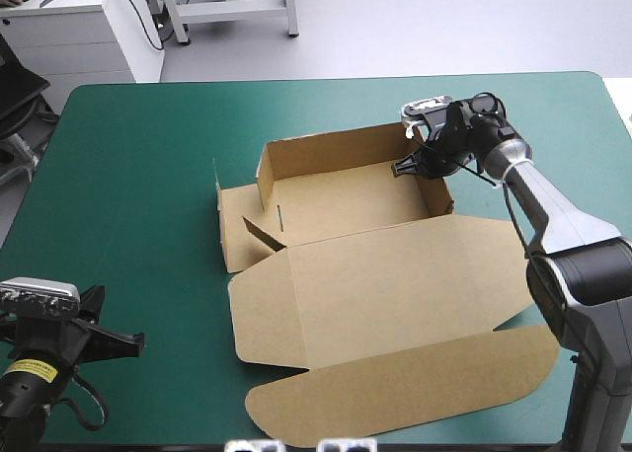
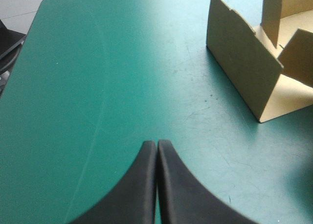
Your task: Fold the box
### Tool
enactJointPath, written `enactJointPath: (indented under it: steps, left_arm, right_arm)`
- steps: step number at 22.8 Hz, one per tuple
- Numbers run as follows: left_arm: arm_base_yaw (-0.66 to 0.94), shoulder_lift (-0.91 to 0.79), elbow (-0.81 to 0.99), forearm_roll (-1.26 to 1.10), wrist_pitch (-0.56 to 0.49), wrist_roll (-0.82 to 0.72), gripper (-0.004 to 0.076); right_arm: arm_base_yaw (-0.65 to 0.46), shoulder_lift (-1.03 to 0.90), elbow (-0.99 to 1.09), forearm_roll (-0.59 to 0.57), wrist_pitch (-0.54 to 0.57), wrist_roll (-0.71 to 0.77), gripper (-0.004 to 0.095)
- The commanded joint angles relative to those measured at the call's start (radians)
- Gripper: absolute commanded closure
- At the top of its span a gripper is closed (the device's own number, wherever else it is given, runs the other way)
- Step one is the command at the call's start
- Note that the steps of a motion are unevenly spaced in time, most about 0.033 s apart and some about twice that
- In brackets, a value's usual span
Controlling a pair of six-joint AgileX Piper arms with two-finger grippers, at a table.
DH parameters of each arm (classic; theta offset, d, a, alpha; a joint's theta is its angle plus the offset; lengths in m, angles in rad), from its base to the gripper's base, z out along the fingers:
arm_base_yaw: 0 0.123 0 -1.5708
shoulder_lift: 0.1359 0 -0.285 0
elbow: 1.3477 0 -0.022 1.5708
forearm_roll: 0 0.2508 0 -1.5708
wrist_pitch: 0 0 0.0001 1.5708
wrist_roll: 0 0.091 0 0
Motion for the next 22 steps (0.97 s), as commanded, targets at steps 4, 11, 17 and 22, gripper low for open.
enactJointPath:
  steps: [4, 11, 17, 22]
  left_arm:
    - [-0.165, 0.008, -0.026, 0.283, -0.032, -0.204, 0.0733]
    - [-0.202, 0.008, -0.026, 0.375, -0.008, -0.295, 0.0733]
    - [-0.202, 0.008, -0.026, 0.375, -0.008, -0.295, 0.0733]
    - [-0.202, 0.008, -0.026, 0.367, -0.008, -0.295, 0.0733]
  right_arm:
    - [-0.005, -0.009, -0.112, -0.018, 0.270, -0.088, 0.0647]
    - [-0.005, -0.061, -0.305, -0.061, 0.270, -0.081, 0.0523]
    - [-0.005, -0.202, -0.316, -0.105, 0.270, -0.062, 0.0532]
    - [-0.005, -0.248, -0.316, -0.105, 0.270, -0.062, 0.0531]
